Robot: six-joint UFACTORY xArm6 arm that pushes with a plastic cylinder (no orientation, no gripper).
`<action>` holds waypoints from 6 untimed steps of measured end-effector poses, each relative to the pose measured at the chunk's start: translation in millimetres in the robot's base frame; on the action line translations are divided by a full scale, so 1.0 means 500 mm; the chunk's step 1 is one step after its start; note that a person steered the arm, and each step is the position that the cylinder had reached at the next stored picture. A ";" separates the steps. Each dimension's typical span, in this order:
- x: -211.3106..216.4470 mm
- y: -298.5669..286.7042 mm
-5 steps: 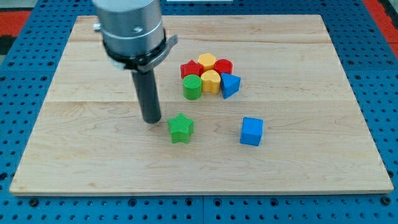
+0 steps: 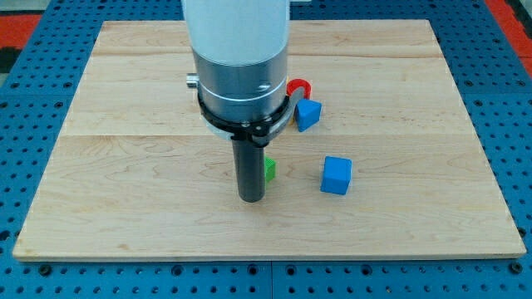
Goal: Push green star closer to green circle
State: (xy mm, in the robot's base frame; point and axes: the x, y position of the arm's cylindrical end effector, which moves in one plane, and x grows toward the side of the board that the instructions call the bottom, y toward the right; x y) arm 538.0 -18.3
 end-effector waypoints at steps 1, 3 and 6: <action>0.000 0.014; -0.026 0.015; -0.081 0.015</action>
